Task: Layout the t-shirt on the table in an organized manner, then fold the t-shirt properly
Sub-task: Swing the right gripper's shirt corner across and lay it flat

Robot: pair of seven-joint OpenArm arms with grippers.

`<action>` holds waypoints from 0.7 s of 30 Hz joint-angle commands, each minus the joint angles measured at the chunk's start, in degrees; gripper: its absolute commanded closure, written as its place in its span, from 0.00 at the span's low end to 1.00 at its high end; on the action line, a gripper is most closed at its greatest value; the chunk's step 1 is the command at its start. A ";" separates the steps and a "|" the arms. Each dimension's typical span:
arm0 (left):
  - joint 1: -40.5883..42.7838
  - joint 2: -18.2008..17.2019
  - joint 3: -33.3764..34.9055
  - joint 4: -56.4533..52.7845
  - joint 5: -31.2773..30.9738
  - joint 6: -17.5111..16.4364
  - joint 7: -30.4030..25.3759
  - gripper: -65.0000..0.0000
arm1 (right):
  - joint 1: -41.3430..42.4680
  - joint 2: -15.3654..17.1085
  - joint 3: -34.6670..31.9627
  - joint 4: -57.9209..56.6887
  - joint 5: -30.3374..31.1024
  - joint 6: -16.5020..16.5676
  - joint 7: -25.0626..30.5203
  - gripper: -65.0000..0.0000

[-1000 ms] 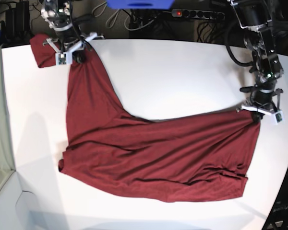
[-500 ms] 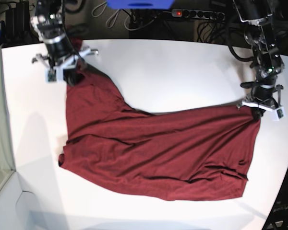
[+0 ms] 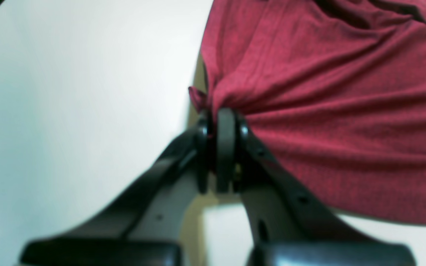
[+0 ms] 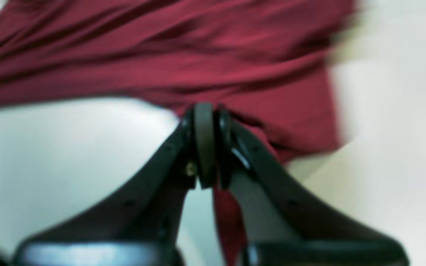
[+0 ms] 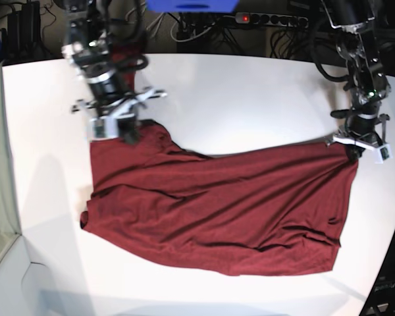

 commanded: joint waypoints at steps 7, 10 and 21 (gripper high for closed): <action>-2.30 -1.33 -0.27 0.88 -0.35 -0.03 -1.54 1.00 | 2.15 0.43 -13.70 1.18 0.18 0.37 1.62 1.00; -1.43 -1.77 -0.27 0.88 -0.35 -0.03 -1.54 1.00 | 1.80 2.36 -18.19 0.92 0.18 0.37 1.62 1.00; 0.24 -4.58 -0.36 0.88 -0.35 -0.03 -1.54 0.99 | -0.58 6.93 -14.67 1.18 0.53 0.28 2.15 1.00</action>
